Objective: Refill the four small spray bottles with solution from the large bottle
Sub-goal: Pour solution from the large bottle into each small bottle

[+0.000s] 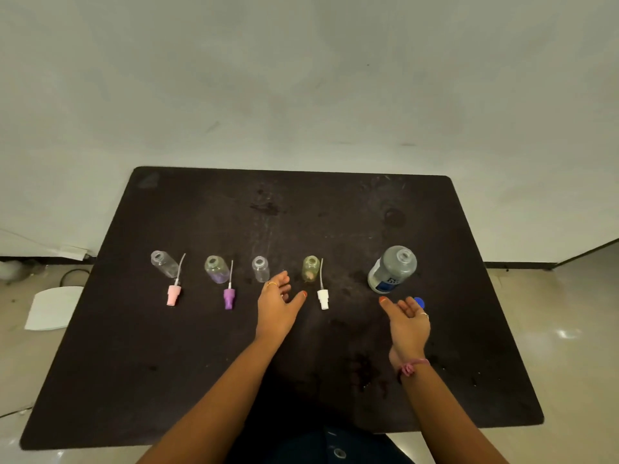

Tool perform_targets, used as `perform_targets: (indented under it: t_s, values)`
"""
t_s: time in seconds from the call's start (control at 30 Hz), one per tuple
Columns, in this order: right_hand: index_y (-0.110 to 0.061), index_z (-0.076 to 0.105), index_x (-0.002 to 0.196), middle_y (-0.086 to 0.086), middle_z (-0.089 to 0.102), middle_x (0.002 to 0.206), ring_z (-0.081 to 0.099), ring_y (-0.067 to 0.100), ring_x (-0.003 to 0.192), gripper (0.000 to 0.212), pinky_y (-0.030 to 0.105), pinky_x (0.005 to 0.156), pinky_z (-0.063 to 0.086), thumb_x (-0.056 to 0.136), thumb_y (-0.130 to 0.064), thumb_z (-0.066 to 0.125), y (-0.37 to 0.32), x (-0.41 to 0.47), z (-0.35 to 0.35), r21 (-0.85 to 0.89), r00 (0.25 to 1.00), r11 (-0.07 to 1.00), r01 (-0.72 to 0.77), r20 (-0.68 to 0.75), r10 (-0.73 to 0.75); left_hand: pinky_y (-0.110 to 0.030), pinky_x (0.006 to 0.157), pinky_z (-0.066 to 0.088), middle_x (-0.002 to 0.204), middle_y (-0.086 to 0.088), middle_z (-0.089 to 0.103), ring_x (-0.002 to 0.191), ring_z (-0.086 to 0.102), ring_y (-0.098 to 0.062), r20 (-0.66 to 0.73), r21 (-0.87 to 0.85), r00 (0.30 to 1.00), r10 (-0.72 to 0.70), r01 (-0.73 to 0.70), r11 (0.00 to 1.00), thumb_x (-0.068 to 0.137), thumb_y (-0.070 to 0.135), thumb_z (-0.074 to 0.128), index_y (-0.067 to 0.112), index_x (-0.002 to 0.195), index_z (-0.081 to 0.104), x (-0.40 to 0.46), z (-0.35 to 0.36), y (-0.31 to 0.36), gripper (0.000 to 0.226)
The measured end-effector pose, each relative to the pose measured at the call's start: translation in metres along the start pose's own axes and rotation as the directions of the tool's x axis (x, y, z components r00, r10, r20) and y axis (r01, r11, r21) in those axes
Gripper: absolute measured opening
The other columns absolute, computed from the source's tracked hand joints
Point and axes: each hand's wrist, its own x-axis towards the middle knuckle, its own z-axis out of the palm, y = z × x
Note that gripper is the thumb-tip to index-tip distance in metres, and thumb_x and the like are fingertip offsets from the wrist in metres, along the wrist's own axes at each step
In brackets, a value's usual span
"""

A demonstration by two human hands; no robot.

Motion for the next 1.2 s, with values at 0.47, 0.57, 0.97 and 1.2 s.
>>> perform_targets:
  t_s: [0.47, 0.57, 0.97, 1.2]
  values:
    - [-0.026, 0.052, 0.121, -0.001, 0.057, 0.121, 0.059, 0.010, 0.106, 0.068, 0.029, 0.094, 0.049, 0.063, -0.021, 0.087, -0.017, 0.058, 0.008, -0.200, 0.904, 0.902, 0.383, 0.282, -0.321, -0.029, 0.107, 0.040, 0.134, -0.006, 0.052, 0.124, 0.051, -0.018, -0.111, 0.107, 0.994, 0.025, -0.013, 0.994, 0.079, 0.005, 0.075, 0.013, 0.136, 0.046, 0.040, 0.056, 0.006, 0.064]
    - [-0.025, 0.051, 0.123, -0.004, 0.058, 0.119, 0.058, 0.011, 0.109, 0.070, 0.032, 0.098, 0.048, 0.064, -0.022, 0.087, -0.015, 0.061, 0.011, -0.196, 0.895, 0.895, 0.400, 0.292, -0.336, -0.024, 0.101, 0.041, 0.126, -0.006, 0.057, 0.118, 0.054, -0.019, -0.128, 0.120, 0.992, 0.018, -0.003, 0.993, 0.083, 0.005, 0.070, 0.013, 0.130, 0.052, 0.041, 0.059, 0.004, 0.051]
    - [-0.023, 0.057, 0.122, -0.009, 0.064, 0.111, 0.060, 0.005, 0.103, 0.065, 0.031, 0.095, 0.050, 0.064, -0.024, 0.087, -0.027, 0.065, 0.015, -0.159, 0.902, 0.902, 0.401, 0.240, -0.359, -0.009, 0.076, 0.044, 0.112, 0.001, 0.061, 0.093, 0.058, -0.002, -0.235, 0.016, 0.967, 0.098, -0.097, 0.995, 0.078, 0.009, 0.076, 0.026, 0.108, 0.058, 0.038, 0.054, 0.037, 0.039]
    - [-0.029, 0.056, 0.123, -0.010, 0.061, 0.117, 0.058, 0.006, 0.108, 0.072, 0.036, 0.097, 0.049, 0.058, -0.035, 0.087, -0.070, 0.065, 0.007, -0.124, 0.824, 0.845, 0.520, 0.334, -0.458, -0.001, 0.071, 0.040, 0.101, 0.007, 0.057, 0.086, 0.056, 0.003, -0.331, -0.066, 0.912, 0.244, -0.280, 0.958, 0.072, 0.010, 0.078, 0.028, 0.099, 0.062, 0.016, 0.048, 0.103, 0.036]
